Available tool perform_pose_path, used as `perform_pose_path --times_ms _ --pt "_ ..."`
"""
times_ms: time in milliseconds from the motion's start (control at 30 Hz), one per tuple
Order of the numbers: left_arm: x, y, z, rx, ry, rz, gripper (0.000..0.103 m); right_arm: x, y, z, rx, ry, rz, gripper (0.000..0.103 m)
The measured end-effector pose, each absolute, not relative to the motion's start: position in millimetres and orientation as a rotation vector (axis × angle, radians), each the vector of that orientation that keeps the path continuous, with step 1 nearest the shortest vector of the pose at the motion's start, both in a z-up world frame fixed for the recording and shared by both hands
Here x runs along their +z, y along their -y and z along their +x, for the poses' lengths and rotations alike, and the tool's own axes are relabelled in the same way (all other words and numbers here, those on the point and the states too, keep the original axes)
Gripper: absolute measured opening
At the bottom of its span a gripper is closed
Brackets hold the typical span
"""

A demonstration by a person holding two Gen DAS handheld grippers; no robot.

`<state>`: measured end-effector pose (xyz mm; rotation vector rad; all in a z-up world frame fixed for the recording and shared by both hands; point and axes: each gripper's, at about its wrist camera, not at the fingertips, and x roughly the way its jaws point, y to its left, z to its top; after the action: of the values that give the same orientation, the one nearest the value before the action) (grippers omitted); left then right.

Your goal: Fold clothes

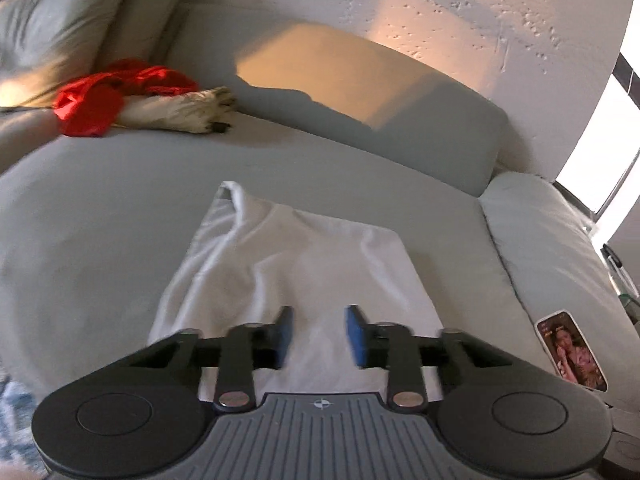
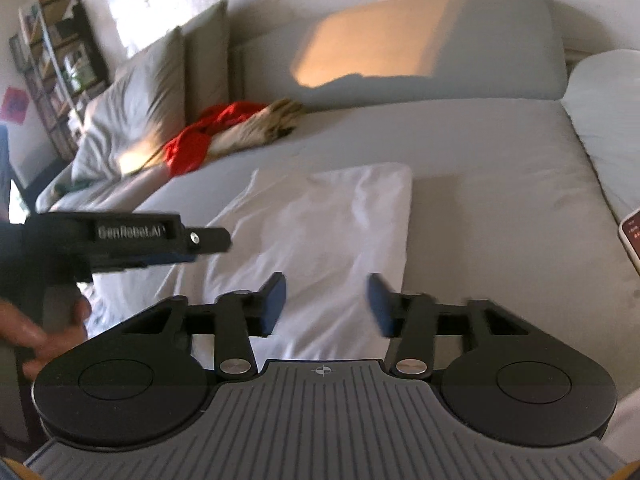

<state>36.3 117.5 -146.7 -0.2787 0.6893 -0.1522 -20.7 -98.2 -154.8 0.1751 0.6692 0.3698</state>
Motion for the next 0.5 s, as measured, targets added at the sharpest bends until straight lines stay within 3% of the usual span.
perform_pose_path --times_ms 33,200,300,500 --pt "-151.9 -116.4 40.4 -0.16 -0.682 -0.273 0.01 -157.9 96.4 -13.6 0.363 -0.674 0.168 0.01" --pt "-168.3 -127.5 45.7 0.012 -0.708 -0.209 0.007 -180.4 88.2 11.0 0.32 -0.723 0.089 0.01" --pt "-166.7 -150.5 33.8 0.126 -0.706 -0.254 0.01 -184.6 96.8 13.8 0.283 -0.742 0.104 0.004" --pt "-154.6 -176.9 -8.7 0.299 -0.637 -0.282 0.008 -181.0 121.4 14.7 0.176 -0.785 0.159 0.009"
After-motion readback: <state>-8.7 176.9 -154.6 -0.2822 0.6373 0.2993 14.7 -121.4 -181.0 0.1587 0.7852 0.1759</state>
